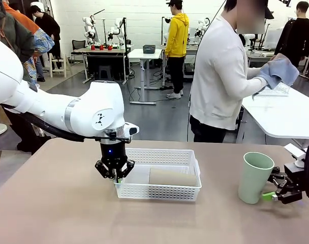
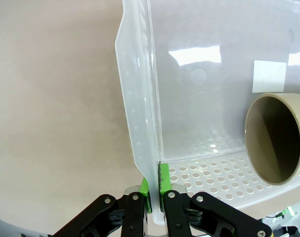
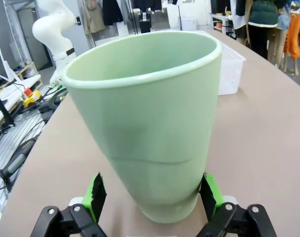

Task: Clean and organize the cups into the basket.
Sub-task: Pick up the Reusable plastic cup from the right side of the table and stack it inside the Organizing basket in the center of the table.

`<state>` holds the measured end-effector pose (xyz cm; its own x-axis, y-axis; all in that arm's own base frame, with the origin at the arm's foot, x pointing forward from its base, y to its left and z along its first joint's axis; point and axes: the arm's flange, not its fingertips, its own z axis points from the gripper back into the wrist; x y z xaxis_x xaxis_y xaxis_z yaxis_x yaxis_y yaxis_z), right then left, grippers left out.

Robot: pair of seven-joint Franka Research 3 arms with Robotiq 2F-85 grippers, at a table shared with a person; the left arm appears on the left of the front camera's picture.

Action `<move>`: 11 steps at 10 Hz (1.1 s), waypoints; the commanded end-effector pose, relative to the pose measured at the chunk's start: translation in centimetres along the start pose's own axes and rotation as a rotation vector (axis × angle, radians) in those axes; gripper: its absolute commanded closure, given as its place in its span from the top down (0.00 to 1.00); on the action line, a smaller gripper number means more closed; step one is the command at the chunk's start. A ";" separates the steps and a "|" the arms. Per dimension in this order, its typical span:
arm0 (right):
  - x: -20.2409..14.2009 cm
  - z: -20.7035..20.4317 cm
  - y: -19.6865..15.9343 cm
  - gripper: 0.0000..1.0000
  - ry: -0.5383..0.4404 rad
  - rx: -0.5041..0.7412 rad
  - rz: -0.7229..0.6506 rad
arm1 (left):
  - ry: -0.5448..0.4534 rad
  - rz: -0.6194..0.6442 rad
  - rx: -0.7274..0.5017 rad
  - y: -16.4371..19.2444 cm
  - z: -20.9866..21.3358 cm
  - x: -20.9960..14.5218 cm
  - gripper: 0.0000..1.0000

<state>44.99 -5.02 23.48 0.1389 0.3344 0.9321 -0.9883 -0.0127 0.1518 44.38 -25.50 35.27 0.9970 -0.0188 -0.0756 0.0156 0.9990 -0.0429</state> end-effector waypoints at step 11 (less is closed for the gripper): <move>-0.8 -2.7 -0.9 0.00 -0.078 -0.018 0.043 | 0.004 -0.001 0.003 -0.1 0.1 -0.1 0.00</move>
<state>45.49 -2.77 22.00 0.1235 0.2801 0.9520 -0.9914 -0.0064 0.1305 44.38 -25.50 35.27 0.9970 -0.0188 -0.0756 0.0156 0.9990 -0.0429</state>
